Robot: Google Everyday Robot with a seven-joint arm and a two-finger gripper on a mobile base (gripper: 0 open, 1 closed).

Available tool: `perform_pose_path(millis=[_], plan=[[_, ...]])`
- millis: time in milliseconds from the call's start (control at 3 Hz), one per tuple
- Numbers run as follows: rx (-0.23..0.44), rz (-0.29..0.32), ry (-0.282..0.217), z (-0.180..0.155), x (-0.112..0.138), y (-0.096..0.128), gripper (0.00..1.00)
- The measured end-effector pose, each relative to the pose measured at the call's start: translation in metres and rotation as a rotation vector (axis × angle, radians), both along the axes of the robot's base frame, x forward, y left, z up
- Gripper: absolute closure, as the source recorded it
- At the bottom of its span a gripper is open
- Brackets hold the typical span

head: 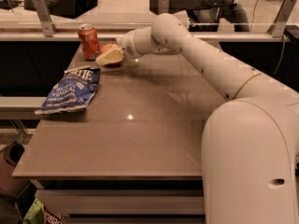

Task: Move apple near coke can

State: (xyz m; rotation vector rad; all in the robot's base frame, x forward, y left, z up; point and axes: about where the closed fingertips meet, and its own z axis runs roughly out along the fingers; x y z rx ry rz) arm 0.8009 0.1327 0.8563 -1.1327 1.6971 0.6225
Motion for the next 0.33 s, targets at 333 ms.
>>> perform_pose_path(millis=[333], plan=[[0.000, 0.000, 0.000, 0.0000, 0.0000, 0.0000, 0.00]])
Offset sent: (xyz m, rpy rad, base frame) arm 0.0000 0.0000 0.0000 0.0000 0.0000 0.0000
